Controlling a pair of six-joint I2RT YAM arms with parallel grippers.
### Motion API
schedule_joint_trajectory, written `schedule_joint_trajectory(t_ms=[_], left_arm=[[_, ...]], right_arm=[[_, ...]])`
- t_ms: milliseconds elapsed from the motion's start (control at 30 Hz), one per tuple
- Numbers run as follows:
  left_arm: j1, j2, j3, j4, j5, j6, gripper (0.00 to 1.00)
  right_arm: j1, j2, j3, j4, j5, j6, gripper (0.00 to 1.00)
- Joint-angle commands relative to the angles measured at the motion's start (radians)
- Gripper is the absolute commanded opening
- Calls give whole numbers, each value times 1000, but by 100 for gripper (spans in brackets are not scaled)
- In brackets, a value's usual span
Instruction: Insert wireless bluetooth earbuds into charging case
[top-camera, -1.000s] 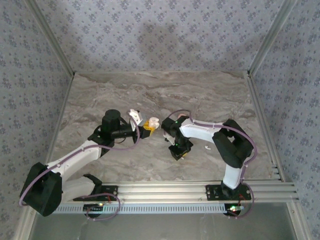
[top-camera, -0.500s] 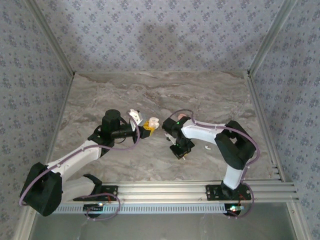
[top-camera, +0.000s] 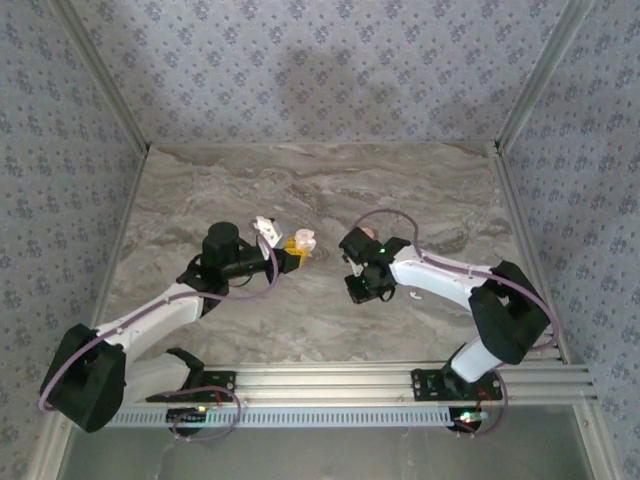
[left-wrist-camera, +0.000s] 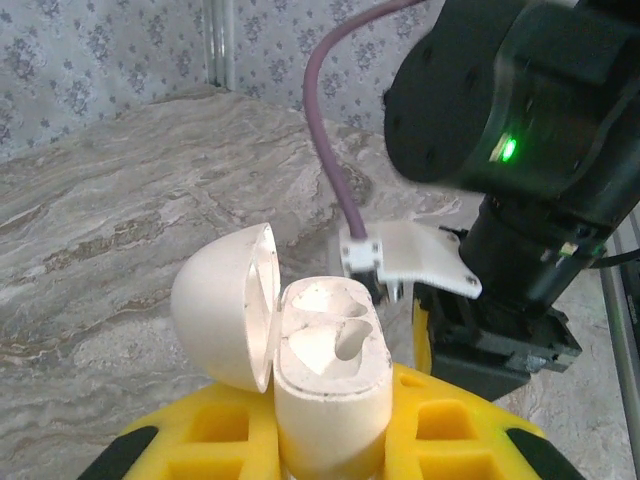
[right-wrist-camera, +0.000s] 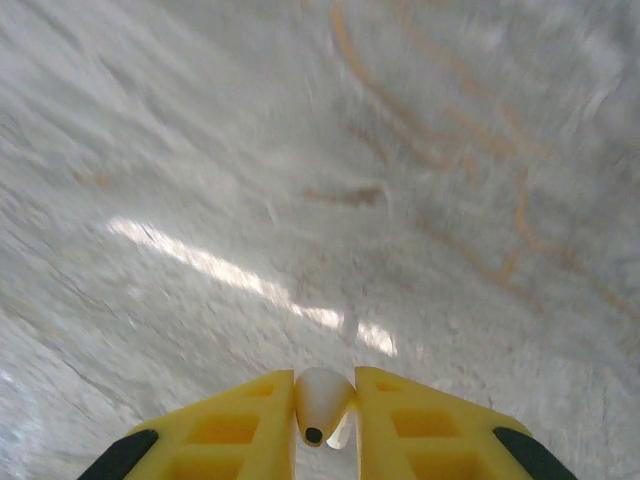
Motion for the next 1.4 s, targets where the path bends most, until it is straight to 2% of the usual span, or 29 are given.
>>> schedule_joint_trajectory(t_ms=[0, 200, 367, 633, 800, 1100, 1367], left_arm=[[9, 9, -15, 112, -25, -46, 18], [8, 24, -32, 183, -36, -64, 17], [10, 49, -36, 244, -31, -70, 17], [9, 129, -19, 378, 21, -108, 17], [-1, 165, 10, 398, 57, -99, 17], [-30, 204, 36, 446, 114, -34, 17], [-60, 213, 53, 455, 65, 58, 16]], right_arm=[[-20, -55, -11, 124, 25, 48, 21], [-58, -156, -48, 258, 24, 76, 21], [-105, -247, -109, 394, -36, 110, 21], [-147, -373, -174, 535, -129, 129, 21], [-175, -449, -220, 648, -156, 140, 22], [-178, -470, -169, 796, -293, 63, 22], [-120, -455, -121, 864, -324, 26, 23]])
